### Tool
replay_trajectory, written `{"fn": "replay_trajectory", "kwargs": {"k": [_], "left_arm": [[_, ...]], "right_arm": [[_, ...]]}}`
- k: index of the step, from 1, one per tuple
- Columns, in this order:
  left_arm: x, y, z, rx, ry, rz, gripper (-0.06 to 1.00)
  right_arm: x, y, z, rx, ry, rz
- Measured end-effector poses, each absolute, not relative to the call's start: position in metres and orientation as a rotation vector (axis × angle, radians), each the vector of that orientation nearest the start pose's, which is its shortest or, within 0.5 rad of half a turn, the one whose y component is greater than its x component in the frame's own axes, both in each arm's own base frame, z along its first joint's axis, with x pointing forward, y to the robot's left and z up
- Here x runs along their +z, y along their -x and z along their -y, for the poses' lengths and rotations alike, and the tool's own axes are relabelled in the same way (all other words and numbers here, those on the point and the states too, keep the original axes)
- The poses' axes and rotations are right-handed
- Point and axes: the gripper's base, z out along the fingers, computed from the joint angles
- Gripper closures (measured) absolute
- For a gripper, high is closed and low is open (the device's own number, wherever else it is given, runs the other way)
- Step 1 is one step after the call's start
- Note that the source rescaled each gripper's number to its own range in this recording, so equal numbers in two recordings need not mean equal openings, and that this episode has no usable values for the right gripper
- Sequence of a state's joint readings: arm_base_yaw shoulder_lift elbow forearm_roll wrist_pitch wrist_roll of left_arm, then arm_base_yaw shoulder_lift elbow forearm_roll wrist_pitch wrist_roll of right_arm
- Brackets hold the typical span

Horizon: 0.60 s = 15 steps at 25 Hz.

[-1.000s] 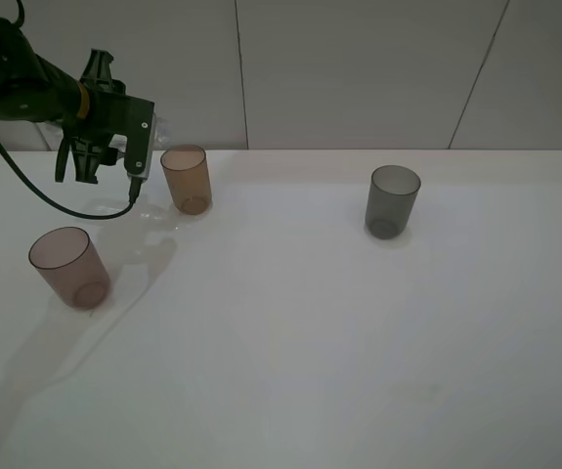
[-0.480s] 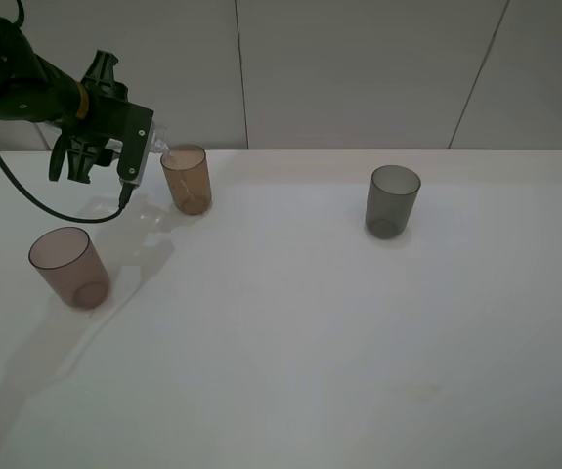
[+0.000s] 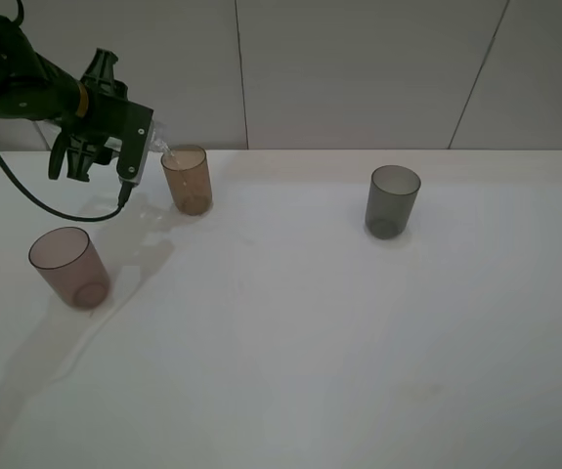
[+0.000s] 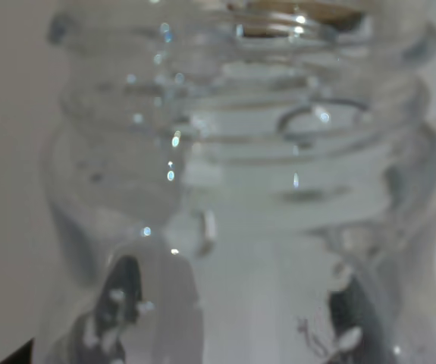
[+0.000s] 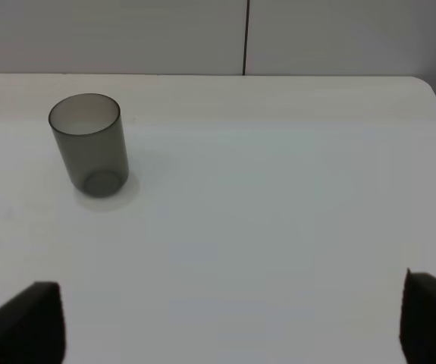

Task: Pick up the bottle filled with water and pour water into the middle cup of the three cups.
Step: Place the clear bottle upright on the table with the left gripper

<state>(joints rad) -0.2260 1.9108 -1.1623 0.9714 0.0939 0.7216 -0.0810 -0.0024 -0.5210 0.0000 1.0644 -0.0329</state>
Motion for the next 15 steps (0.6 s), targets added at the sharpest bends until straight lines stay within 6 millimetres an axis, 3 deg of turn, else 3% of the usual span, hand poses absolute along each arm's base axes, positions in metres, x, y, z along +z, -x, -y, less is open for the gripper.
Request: {"fn": "replay_trajectory", "kwargs": {"k": [15], "left_arm": [[0.1833,-0.4084,0.0792,0.861,-1.977,-1.442,0.93]], "right_arm": [[0.2827,0.0079,-0.0006,-0.072,-0.049,-2.025]]}}
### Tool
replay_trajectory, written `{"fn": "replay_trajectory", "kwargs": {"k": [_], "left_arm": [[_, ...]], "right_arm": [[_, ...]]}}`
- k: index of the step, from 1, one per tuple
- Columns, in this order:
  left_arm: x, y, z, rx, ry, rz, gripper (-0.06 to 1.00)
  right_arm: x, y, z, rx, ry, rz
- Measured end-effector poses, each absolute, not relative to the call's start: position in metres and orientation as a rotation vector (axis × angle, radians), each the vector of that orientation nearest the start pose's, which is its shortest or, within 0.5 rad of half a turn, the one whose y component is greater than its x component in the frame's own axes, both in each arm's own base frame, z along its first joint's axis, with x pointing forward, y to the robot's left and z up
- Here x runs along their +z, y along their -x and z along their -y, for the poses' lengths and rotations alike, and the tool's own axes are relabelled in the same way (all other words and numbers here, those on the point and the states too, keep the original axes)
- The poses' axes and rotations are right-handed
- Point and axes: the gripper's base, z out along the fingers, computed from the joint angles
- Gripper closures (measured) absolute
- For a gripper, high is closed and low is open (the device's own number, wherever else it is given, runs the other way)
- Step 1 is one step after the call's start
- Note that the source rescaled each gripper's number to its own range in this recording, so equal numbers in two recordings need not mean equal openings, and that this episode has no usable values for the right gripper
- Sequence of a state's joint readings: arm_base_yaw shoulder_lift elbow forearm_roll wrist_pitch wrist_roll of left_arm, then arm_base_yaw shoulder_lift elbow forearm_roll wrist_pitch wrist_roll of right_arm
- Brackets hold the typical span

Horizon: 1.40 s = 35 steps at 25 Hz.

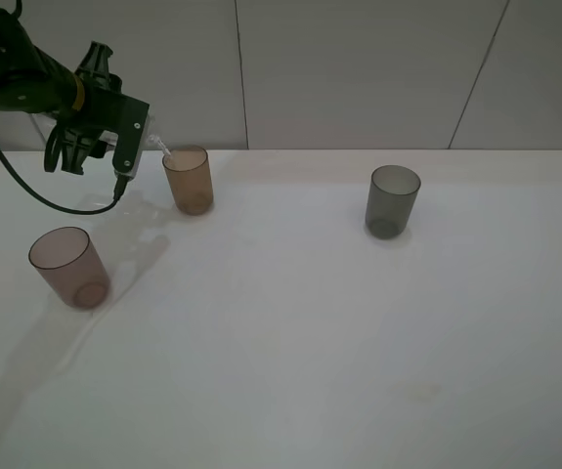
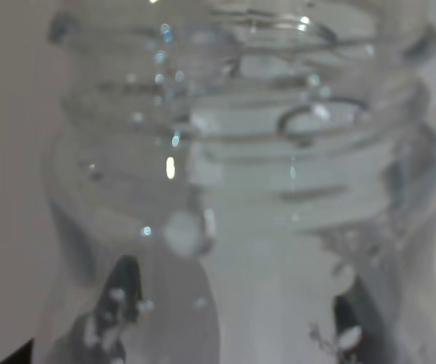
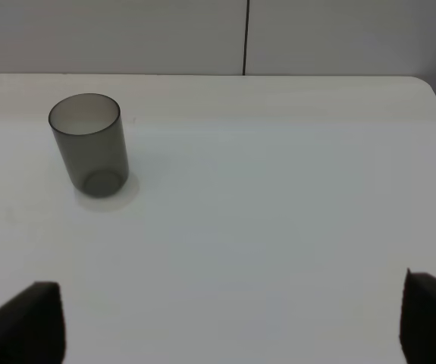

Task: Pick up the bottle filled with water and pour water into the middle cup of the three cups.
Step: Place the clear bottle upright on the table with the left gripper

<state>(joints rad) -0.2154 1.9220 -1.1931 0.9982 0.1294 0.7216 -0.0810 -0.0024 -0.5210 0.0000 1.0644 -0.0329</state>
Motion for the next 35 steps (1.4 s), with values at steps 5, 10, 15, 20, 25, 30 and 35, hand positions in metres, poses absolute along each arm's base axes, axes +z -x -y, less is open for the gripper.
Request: {"fn": "replay_trajectory", "kwargs": {"k": [5,10,15,20,25,30,35], "left_arm": [[0.1831,-0.4084,0.0778,0.878,-1.996,-1.434,0.93],[0.1842,-0.4092,0.0785,0.878,-1.992,-1.425,0.93],[0.1853,-0.4099,0.0802,0.87,-1.984,-1.407,0.93],[0.1854,-0.4099,0.0803,0.879,-2.002,-1.387,0.93],[0.1855,-0.41,0.0806,0.887,-2.021,-1.362,0.93],[0.1859,-0.4102,0.0815,0.888,-2.026,-1.342,0.93],[0.186,-0.4103,0.0817,0.902,-2.051,-1.31,0.93]], "right_arm": [[0.2827,0.0079,-0.0002,-0.079,-0.049,-2.025],[0.2827,0.0079,-0.0006,-0.072,-0.049,-2.025],[0.2827,0.0079,-0.0006,-0.072,-0.049,-2.025],[0.2827,0.0079,-0.0006,-0.072,-0.049,-2.025],[0.2827,0.0079,-0.0006,-0.072,-0.049,-2.025],[0.2827,0.0079,-0.0006,-0.072,-0.049,-2.025],[0.2827,0.0079,-0.0006,-0.072,-0.049,-2.025]]}}
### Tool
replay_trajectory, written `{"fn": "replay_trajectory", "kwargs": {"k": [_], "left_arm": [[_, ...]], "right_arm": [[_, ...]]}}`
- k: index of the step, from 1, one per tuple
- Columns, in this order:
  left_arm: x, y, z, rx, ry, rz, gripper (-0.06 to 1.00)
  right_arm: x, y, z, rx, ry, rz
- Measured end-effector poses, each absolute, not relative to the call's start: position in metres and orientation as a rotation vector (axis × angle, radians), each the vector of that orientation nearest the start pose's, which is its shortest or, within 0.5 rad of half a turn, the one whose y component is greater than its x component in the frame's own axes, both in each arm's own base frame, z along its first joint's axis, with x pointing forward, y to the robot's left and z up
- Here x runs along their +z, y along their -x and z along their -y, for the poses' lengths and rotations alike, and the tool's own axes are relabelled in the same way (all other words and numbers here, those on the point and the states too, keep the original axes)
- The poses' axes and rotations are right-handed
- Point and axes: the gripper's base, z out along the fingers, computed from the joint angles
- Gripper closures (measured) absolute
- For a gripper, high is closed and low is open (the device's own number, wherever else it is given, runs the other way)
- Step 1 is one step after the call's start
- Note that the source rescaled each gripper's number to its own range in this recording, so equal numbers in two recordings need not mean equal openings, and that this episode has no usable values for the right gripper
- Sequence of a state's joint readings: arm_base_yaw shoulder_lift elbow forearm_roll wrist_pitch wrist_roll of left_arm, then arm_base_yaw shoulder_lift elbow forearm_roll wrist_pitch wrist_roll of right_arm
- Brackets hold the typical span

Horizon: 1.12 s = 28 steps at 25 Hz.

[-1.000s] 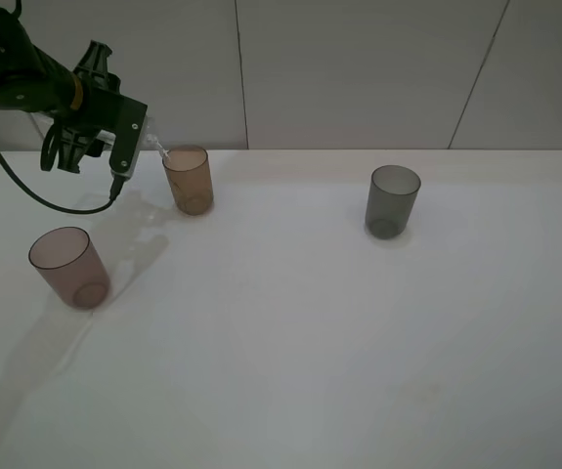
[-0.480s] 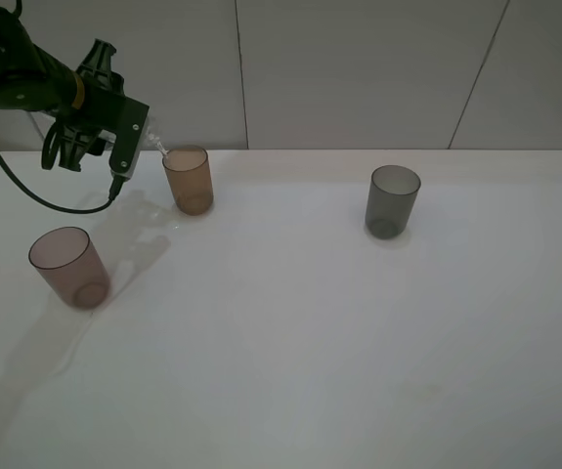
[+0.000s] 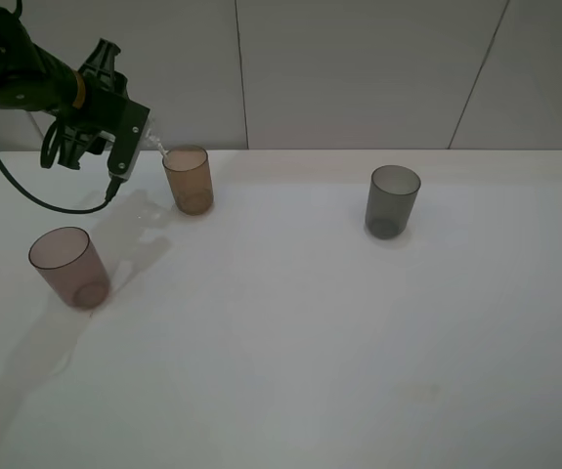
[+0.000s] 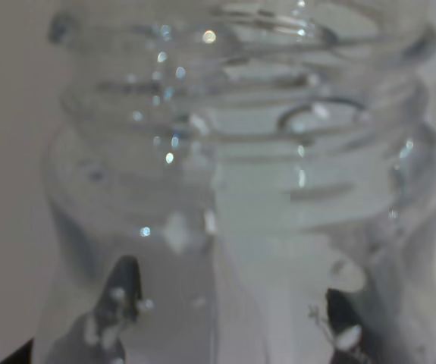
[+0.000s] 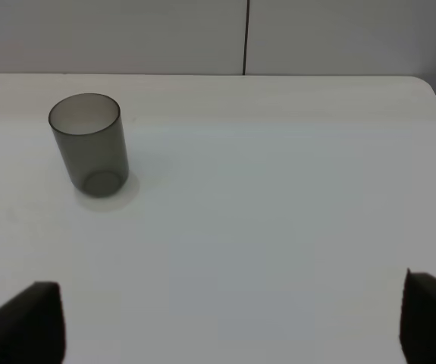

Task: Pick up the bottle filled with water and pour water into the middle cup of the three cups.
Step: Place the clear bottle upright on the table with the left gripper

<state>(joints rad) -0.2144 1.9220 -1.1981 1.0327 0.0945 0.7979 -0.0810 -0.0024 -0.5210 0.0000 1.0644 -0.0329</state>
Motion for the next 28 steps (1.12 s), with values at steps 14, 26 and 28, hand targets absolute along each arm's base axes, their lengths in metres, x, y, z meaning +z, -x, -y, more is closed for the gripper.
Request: {"fn": "replay_trajectory", "kwargs": {"k": [14,26,28], "left_arm": [[0.1875,-0.4111,0.0849,0.909,-2.073,-1.23,0.93],[0.188,-0.4114,0.0853,0.955,-2.142,-1.131,0.93],[0.188,-0.4114,0.0853,0.956,-2.144,-1.129,0.93]], "right_arm": [[0.2827,0.0079,-0.0006,-0.072,-0.049,-2.025],[0.2827,0.0079,-0.0006,-0.072,-0.049,-2.025],[0.2827,0.0079,-0.0006,-0.072,-0.049,-2.025]]}}
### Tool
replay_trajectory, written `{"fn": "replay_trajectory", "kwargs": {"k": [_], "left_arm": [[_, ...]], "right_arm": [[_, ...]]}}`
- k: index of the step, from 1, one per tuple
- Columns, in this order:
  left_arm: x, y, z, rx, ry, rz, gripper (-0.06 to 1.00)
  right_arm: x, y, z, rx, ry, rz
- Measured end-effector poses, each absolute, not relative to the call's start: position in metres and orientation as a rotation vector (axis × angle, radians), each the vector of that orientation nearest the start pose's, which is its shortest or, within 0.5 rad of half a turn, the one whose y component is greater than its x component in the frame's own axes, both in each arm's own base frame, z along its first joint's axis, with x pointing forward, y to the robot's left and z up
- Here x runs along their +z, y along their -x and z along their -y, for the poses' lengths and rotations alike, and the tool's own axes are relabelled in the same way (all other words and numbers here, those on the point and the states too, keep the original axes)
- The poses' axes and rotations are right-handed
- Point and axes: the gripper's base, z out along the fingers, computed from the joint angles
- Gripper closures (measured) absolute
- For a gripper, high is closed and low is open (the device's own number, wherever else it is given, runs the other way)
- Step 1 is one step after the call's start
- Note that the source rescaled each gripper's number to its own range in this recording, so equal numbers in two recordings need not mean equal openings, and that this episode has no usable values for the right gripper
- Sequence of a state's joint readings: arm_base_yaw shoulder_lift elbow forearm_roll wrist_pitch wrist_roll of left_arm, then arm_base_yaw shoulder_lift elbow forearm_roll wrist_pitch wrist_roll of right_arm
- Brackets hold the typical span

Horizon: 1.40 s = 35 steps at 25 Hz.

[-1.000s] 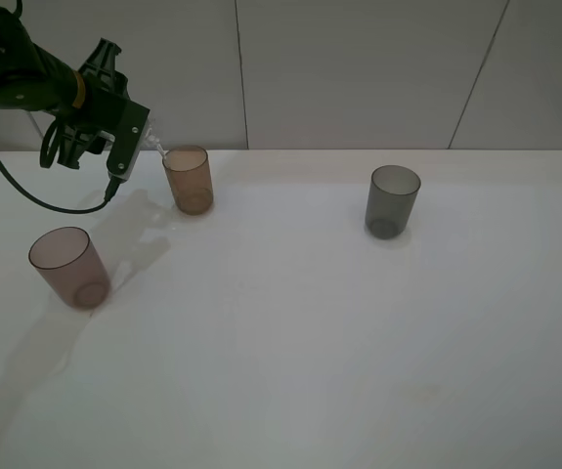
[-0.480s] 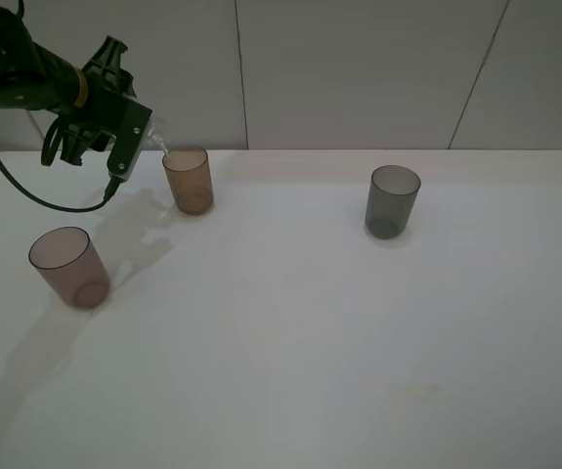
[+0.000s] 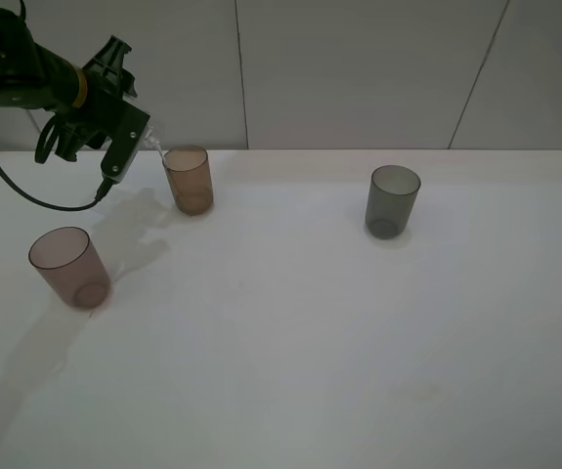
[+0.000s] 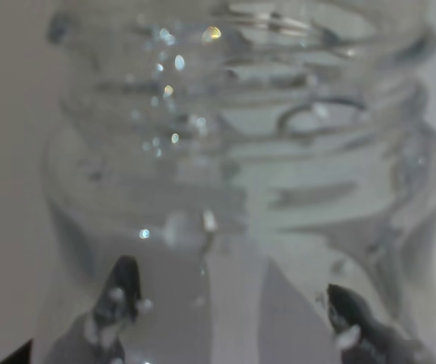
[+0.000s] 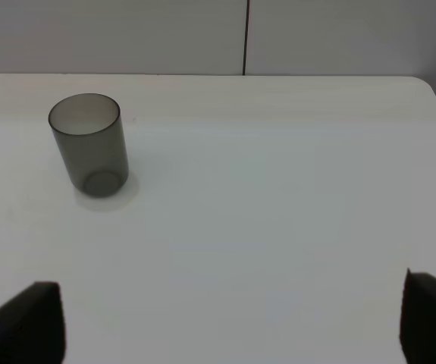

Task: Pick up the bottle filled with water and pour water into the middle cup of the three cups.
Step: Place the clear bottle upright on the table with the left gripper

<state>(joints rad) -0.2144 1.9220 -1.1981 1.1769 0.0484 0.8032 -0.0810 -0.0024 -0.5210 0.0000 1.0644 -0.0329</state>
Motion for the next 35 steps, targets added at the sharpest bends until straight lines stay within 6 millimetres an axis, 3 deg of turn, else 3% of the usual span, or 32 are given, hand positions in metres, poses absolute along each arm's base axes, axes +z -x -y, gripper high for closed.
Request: {"fn": "replay_trajectory", "kwargs": {"k": [17,24,28,35], "left_arm": [[0.188,-0.412,0.086,0.962,-2.156,-1.098,0.93],[0.192,-0.411,0.086,0.929,-2.088,-1.176,0.93],[0.21,-0.407,0.085,0.865,-1.908,-1.321,0.93],[0.252,-0.394,0.097,0.551,-1.338,-1.633,0.93]], "right_arm": [[0.283,0.008,-0.001,-0.072,-0.049,-2.025],[0.283,0.008,-0.001,-0.072,-0.049,-2.025],[0.283,0.008,-0.001,-0.072,-0.049,-2.025],[0.283,0.008,-0.001,-0.072,-0.049,-2.025]]}}
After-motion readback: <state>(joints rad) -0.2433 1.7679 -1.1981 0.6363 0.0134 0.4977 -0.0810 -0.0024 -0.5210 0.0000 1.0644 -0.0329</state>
